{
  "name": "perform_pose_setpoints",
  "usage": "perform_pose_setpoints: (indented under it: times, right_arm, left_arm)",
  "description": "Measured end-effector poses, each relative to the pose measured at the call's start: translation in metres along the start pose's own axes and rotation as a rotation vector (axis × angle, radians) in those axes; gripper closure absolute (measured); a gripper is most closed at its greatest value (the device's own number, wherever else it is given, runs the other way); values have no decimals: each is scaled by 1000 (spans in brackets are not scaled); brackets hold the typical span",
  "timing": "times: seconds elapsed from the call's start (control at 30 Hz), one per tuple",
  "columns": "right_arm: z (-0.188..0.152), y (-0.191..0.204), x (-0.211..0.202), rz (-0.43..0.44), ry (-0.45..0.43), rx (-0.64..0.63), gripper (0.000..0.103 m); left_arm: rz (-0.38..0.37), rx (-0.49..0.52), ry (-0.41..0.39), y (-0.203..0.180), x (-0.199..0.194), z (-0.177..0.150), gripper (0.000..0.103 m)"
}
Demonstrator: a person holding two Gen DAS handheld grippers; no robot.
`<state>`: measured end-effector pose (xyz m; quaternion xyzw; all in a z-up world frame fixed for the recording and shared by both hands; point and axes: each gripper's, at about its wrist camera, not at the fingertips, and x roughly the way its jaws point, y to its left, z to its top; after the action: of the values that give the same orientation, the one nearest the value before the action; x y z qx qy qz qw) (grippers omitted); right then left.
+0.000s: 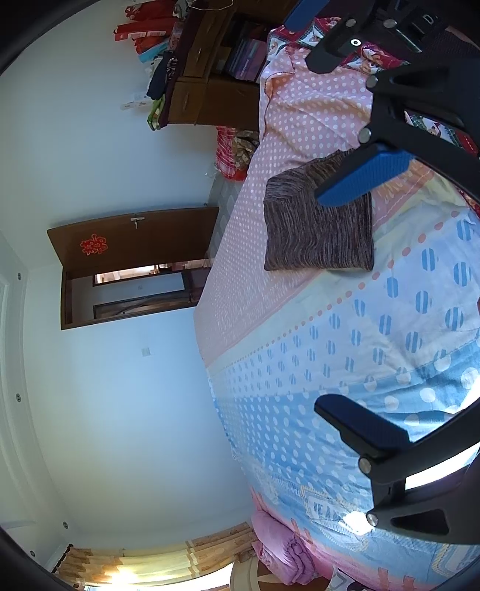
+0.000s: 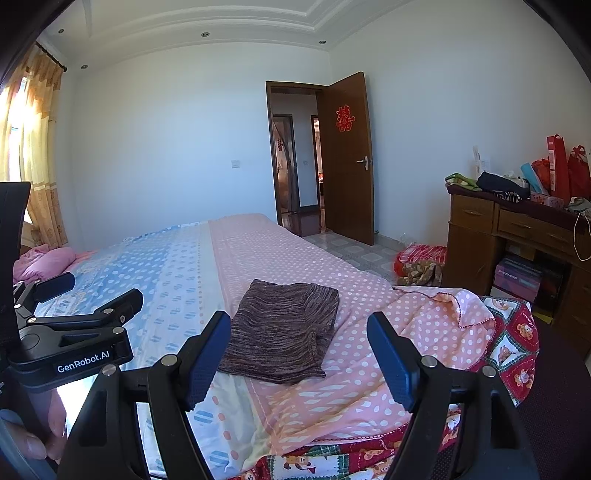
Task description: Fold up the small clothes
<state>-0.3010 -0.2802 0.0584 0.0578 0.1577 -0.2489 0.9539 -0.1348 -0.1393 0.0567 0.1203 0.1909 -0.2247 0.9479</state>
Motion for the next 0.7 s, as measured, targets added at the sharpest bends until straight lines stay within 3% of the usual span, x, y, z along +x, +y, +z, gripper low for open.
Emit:
perform_pose_setpoints:
  times: [0.7]
  right_arm:
    - [-2,-3,3,-12,3,3,26]
  left_arm:
    - [29,23,12,-5,2,-2,0]
